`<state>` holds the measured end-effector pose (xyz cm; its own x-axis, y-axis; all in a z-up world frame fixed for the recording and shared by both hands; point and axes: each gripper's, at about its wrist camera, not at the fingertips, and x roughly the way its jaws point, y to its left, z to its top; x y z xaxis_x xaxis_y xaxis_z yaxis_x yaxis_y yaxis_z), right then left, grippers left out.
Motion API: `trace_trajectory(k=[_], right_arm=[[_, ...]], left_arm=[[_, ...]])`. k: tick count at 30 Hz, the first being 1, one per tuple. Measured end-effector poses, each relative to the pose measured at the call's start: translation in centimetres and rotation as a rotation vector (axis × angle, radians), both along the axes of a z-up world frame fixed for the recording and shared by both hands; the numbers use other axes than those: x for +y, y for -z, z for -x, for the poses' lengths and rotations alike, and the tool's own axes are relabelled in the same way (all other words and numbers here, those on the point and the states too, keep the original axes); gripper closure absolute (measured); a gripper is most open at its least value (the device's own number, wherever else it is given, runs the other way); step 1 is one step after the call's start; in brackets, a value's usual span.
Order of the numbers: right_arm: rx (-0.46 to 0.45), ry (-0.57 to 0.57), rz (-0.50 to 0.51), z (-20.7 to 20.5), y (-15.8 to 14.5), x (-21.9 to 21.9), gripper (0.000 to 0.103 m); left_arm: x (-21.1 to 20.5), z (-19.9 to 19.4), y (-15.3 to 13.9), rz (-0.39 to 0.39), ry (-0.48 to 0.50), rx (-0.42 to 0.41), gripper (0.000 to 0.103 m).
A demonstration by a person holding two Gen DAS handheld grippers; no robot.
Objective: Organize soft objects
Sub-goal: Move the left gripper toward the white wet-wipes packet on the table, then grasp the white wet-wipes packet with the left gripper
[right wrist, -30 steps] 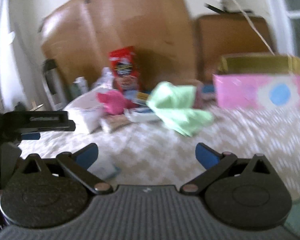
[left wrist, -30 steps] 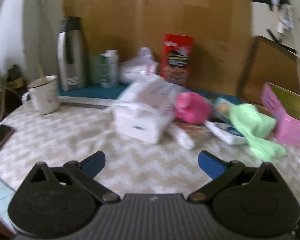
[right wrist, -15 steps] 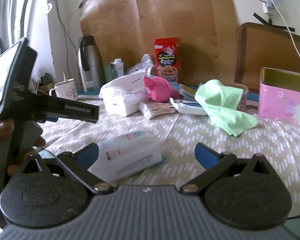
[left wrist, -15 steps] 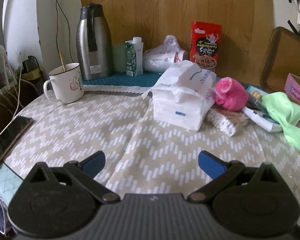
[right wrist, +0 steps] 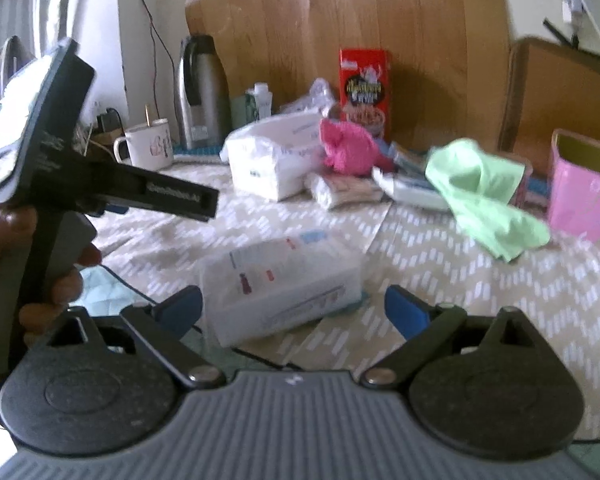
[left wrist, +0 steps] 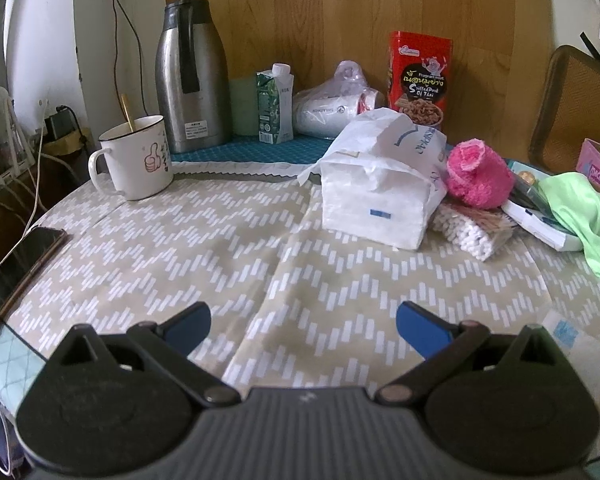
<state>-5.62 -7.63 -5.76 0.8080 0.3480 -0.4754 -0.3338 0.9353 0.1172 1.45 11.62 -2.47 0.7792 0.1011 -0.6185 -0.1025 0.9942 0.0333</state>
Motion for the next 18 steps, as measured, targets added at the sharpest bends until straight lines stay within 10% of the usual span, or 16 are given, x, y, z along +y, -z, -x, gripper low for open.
trace_trajectory(k=[12, 18], right_arm=[[-0.004, 0.119, -0.004, -1.5, 0.1, -1.0, 0.012], [-0.002, 0.080, 0.025, -2.0, 0.1, -0.4, 0.012]], left_arm=[[0.4, -0.3, 0.1, 0.041, 0.030, -0.004, 0.006], [-1.1, 0.3, -1.4, 0.187, 0.221, -0.028, 0.009]])
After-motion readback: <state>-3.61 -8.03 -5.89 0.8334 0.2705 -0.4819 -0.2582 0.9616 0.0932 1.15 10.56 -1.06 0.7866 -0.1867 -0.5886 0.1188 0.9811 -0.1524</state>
